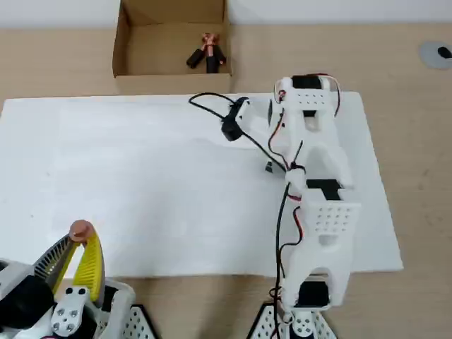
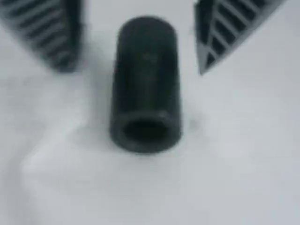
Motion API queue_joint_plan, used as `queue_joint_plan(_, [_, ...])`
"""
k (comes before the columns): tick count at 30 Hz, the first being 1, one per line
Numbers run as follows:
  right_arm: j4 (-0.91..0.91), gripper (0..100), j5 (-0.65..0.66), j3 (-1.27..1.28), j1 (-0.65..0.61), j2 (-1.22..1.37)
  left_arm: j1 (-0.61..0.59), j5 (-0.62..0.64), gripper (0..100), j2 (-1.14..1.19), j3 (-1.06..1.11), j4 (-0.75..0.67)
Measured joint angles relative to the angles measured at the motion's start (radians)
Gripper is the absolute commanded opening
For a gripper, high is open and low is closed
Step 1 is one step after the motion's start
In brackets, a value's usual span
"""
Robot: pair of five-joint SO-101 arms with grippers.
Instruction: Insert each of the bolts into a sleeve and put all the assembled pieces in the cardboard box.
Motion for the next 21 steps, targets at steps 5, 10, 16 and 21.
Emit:
queue_joint_plan(5, [0.061,28.4,0.0,-0.086,0.003,-0.037,-0.005,0.0,1,0.0,0.0,0.0])
queue_joint_plan(10, [0.068,28.4,0.0,-0.064,0.002,-0.23,-0.005,0.0,1,0.0,0.0,0.0])
queue_joint_plan(16, [0.054,28.3,0.0,0.17,-0.064,-0.374,-0.005,0.0,1,0.0,0.0,0.0])
queue_joint_plan(21, [-0.066,28.4,0.0,0.368,-0.083,-0.385,-0.005,0.0,1,0.0,0.0,0.0])
